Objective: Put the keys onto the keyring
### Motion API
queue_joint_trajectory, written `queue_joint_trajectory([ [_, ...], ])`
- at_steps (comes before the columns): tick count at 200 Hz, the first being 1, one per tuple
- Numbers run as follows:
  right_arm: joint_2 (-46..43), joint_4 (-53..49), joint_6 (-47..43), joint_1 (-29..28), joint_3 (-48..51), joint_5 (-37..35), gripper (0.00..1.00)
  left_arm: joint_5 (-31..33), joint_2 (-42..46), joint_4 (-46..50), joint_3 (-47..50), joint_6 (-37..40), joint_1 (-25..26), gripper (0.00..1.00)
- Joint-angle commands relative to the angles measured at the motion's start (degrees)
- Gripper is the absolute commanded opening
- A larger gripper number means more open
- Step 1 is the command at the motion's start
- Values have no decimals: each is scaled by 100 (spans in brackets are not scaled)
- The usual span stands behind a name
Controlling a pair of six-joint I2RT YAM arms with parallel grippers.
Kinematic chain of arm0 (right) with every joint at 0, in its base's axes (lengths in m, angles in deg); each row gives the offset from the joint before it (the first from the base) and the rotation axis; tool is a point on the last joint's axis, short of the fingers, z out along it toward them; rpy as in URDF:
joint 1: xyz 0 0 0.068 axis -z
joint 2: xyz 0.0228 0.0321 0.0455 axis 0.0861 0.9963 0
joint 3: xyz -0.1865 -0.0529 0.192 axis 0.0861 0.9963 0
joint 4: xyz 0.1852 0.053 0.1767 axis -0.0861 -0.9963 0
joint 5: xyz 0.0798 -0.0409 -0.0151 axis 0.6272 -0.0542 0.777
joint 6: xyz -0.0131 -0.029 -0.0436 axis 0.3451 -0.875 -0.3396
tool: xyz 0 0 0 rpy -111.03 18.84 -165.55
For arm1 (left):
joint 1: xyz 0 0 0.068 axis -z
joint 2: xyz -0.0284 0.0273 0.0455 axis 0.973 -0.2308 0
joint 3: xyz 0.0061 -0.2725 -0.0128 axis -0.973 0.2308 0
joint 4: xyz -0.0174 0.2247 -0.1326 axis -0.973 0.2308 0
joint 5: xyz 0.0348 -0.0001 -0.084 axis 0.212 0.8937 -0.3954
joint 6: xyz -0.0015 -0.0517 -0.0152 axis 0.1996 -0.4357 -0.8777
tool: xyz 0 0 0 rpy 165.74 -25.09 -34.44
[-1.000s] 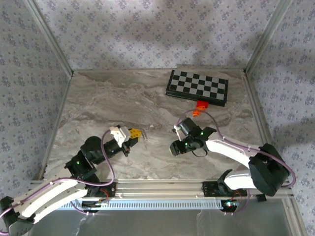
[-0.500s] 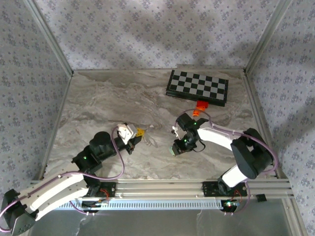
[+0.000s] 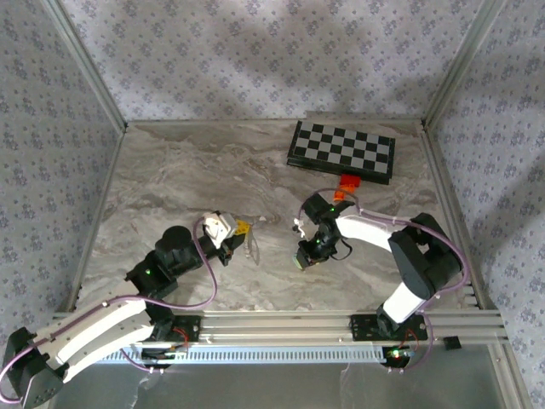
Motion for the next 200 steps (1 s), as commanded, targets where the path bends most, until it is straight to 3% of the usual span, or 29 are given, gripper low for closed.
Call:
queue_joint_trajectory([
  [1, 68, -262, -165, 4, -125, 19, 23, -131, 78, -352, -25, -16, -19, 0],
  [48, 149, -206, -166, -31, -147, 14, 24, -146, 104, -353, -15, 14, -25, 0],
  [135, 111, -197, -185, -68, -160, -84, 2, -154, 139, -382, 46, -19, -28, 0],
  [173, -494, 233, 217, -191, 238, -660, 0, -214, 170, -413, 43, -46, -26, 0],
  [200, -1383, 1441, 701, -486, 1050, -1433, 0, -236, 218, -382, 29, -83, -33, 0],
])
